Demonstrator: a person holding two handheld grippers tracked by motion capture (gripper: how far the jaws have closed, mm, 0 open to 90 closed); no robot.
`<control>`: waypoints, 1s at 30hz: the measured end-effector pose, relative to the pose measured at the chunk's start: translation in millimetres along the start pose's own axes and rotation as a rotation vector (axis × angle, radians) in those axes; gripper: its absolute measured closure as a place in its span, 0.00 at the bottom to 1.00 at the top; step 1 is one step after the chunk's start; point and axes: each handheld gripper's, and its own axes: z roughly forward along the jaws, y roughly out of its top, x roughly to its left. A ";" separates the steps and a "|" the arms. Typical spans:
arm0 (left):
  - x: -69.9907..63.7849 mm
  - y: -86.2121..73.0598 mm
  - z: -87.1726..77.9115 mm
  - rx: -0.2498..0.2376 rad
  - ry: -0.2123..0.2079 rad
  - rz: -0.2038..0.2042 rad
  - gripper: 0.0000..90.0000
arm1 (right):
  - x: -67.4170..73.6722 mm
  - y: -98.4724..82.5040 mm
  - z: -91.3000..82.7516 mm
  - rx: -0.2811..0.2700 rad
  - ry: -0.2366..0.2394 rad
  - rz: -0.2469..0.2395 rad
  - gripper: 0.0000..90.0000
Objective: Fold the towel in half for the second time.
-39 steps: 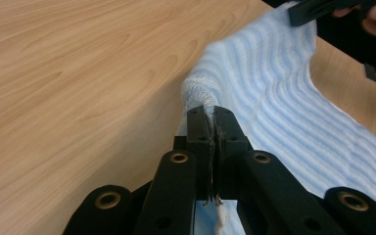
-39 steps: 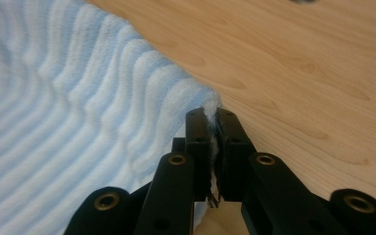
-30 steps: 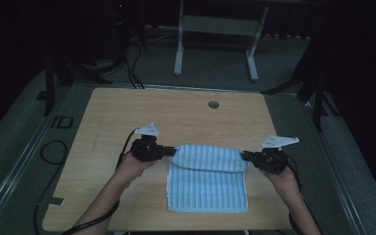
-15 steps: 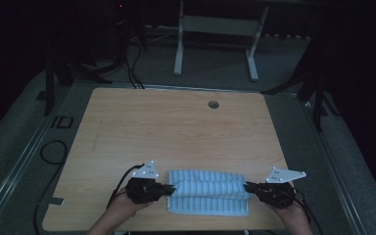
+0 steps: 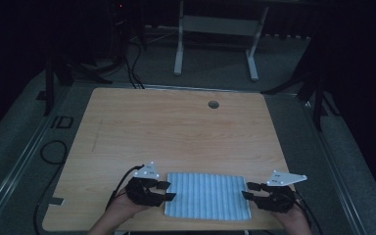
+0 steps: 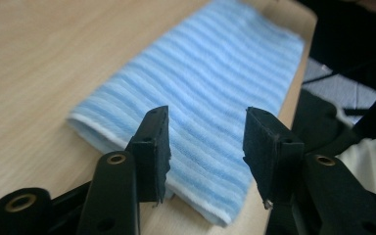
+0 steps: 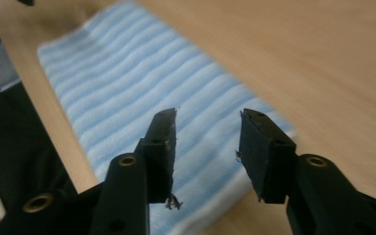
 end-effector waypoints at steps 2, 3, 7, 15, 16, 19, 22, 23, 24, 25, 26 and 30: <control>-0.6 -0.6 6.4 0.009 -0.014 0.002 0.55 | 1.9 -2.6 13.0 0.031 0.012 -0.014 0.62; -1.3 -1.3 12.6 0.015 -0.013 0.005 0.55 | 1.9 -2.6 13.0 0.031 0.012 -0.014 0.62; 0.9 -3.2 35.4 0.075 -0.006 0.019 0.55 | 0.7 -7.3 35.5 0.084 0.020 -0.026 0.62; 19.0 -5.0 46.8 0.108 0.038 0.009 0.57 | -10.5 -5.9 59.1 0.134 -0.009 -0.043 0.63; 22.1 -4.3 46.7 0.108 0.042 0.003 0.58 | -14.4 -1.8 64.1 0.132 -0.020 -0.049 0.63; 32.2 -1.2 45.6 0.106 0.061 -0.016 0.59 | -19.2 3.8 69.6 0.134 -0.025 -0.049 0.63; 43.9 1.0 44.5 0.095 0.069 -0.045 0.62 | -29.1 15.6 81.6 0.133 -0.042 -0.057 0.62; 47.2 1.9 44.2 0.094 0.074 -0.044 0.62 | -29.1 15.6 81.6 0.133 -0.042 -0.057 0.62; 50.1 2.8 44.1 0.090 0.077 -0.050 0.62 | -31.9 18.2 84.6 0.130 -0.045 -0.054 0.62; 53.1 3.8 43.8 0.092 0.083 -0.046 0.62 | -34.8 21.2 87.6 0.129 -0.045 -0.048 0.62; 55.7 4.8 43.7 0.091 0.090 -0.047 0.62 | -39.4 27.6 93.8 0.132 -0.051 -0.053 0.62; 72.2 11.9 41.2 0.105 0.150 -0.047 0.62 | -48.2 42.6 108.7 0.139 -0.059 -0.052 0.61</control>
